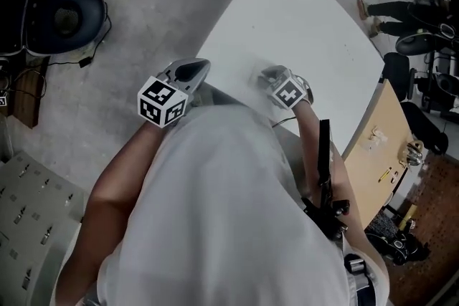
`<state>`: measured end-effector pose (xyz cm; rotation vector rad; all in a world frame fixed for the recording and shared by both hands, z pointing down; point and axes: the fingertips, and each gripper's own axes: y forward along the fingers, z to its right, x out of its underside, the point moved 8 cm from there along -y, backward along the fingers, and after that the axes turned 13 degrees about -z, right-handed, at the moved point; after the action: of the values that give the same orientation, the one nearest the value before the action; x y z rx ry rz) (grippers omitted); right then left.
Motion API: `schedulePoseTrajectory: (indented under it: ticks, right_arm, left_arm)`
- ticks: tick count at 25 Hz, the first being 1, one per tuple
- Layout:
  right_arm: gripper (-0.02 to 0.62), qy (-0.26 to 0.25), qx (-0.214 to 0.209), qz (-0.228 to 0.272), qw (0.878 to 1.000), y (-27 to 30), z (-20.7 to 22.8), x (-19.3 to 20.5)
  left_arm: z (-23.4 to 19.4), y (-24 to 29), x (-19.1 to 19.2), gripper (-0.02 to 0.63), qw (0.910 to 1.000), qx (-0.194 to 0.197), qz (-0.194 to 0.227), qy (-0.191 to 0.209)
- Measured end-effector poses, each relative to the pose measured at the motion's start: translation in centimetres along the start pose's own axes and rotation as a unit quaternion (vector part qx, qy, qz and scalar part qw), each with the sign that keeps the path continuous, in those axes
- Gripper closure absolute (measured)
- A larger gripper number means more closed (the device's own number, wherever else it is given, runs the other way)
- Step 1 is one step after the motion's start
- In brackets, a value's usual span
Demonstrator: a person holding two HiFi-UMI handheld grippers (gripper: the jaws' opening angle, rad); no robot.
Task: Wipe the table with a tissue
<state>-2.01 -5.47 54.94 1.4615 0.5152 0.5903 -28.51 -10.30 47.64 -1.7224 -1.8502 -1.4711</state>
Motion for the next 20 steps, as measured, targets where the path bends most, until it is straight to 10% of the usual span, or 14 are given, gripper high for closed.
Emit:
schedulePoseTrajectory:
  ticks: [5,10,20]
  right_arm:
    - [0.541,0.117,0.029,0.064,0.991,-2.3,5.5,1.6]
    - [0.541,0.273,-0.013,0.177,0.945,-3.5,10.3,1.5]
    - [0.541,0.212,-0.001,0.188,0.959,-2.5,13.4,-7.2]
  left_arm:
    - [-0.7,-0.6,0.9,0.6,0.9997,-0.018,-0.005,-0.017]
    - [-0.3,0.6,0.6,0.6,0.9996,-0.022,-0.015,-0.013]
    - [-0.5,-0.8,1.5,0.6,0.9977,-0.049,-0.013,-0.045]
